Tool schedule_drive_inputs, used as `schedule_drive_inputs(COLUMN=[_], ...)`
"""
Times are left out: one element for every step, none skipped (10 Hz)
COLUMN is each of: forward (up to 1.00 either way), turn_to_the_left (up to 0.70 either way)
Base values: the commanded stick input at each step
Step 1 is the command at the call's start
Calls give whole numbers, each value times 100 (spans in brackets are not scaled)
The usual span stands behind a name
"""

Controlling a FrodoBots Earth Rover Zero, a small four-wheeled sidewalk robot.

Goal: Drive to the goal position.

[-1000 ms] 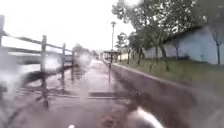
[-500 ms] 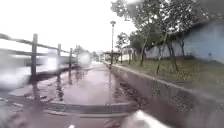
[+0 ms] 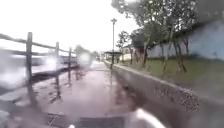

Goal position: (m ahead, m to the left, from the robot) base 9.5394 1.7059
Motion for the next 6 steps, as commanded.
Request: schedule_drive_inputs(forward=[100,100,100,100,100,100], turn_to_the_left=[12,23,32,40,34,22])
